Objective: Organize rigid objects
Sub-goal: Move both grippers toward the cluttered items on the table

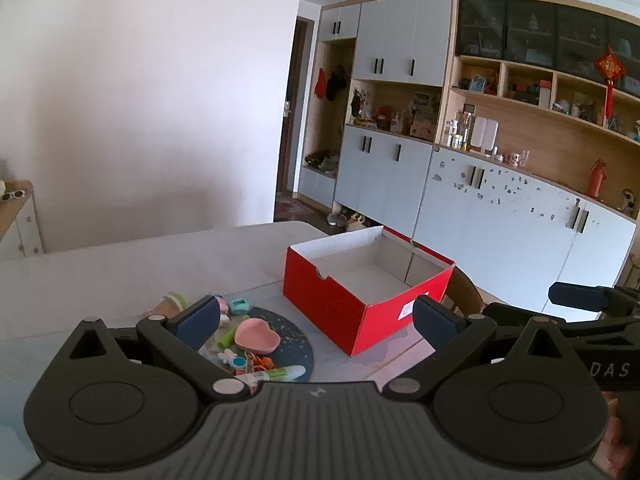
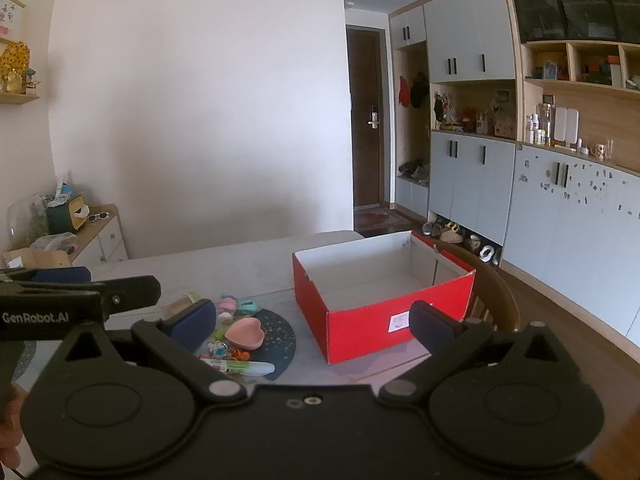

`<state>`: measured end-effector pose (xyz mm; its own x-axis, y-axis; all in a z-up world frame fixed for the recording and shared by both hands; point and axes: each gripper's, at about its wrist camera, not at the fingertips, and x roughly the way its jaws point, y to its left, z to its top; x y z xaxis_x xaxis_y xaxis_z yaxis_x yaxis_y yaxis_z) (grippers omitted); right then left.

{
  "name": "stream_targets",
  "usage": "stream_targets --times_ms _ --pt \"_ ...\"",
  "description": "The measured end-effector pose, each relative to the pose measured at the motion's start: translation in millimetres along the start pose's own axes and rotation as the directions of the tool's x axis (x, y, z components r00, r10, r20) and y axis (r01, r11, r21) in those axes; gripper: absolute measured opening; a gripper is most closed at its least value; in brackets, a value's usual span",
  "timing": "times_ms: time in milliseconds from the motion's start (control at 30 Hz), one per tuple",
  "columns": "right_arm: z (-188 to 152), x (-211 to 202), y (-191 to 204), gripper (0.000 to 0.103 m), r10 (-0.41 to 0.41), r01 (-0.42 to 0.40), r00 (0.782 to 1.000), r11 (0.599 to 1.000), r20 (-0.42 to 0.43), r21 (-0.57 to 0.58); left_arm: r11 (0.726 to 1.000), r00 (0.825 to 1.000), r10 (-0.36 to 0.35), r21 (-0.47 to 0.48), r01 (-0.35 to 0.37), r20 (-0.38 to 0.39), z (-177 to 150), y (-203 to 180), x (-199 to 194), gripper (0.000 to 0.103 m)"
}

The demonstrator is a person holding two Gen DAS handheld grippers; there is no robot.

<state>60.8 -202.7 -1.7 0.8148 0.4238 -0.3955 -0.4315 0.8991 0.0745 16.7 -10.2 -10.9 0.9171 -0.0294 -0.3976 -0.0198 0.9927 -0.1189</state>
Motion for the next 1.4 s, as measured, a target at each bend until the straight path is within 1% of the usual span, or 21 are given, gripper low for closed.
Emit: stream_targets --times_ms 100,200,333,500,767,900,1067,1200,1267,1400 --pt "-2.2 0.2 -0.6 0.103 0.006 -0.006 1.0 1.0 0.001 0.006 1.0 1.0 0.005 0.005 -0.005 0.003 1.1 -0.6 -1.1 0.103" --pt "-2.9 0.6 -0.7 0.103 0.032 -0.032 0.999 0.999 -0.006 0.015 1.0 1.0 0.01 0.007 -0.01 0.001 -1.0 1.9 1.8 0.103" --pt "-3.7 0.3 3.6 0.103 0.046 -0.046 0.999 0.999 -0.005 0.006 0.999 0.999 0.043 0.01 -0.043 -0.006 1.2 4.4 -0.2 0.103" --pt "-2.8 0.4 7.1 0.103 0.068 -0.068 0.998 0.998 0.003 -0.006 0.998 0.998 0.062 0.006 -0.062 -0.003 -0.4 10.3 -4.5 0.103" --pt "-5.9 15.0 10.5 0.103 0.124 -0.124 0.992 0.992 -0.003 -0.031 0.994 0.994 0.105 -0.001 -0.105 0.002 -1.3 14.7 -8.7 0.103" --pt "-8.0 26.3 8.3 0.103 0.153 -0.153 0.988 0.988 -0.015 -0.021 0.992 0.992 0.123 -0.015 -0.123 -0.013 -3.2 17.1 -4.8 0.103" --pt "-10.0 45.8 11.6 0.103 0.216 -0.217 0.975 0.976 -0.057 -0.01 0.984 0.983 0.179 -0.012 -0.179 -0.036 -4.7 23.5 1.4 0.103" --pt "-12.8 63.0 19.5 0.103 0.258 -0.262 0.96 0.965 -0.105 -0.028 0.979 0.98 0.191 -0.057 -0.194 -0.052 -4.7 37.1 9.0 0.103" --pt "-14.1 73.0 22.2 0.103 0.275 -0.282 0.952 0.958 -0.133 -0.043 0.975 0.976 0.207 -0.067 -0.212 -0.068 -3.1 42.2 17.1 0.103" --pt "-14.6 90.6 25.6 0.103 0.314 -0.33 0.934 0.941 -0.167 -0.074 0.976 0.978 0.176 -0.112 -0.188 -0.109 -6.0 56.0 40.3 0.103"
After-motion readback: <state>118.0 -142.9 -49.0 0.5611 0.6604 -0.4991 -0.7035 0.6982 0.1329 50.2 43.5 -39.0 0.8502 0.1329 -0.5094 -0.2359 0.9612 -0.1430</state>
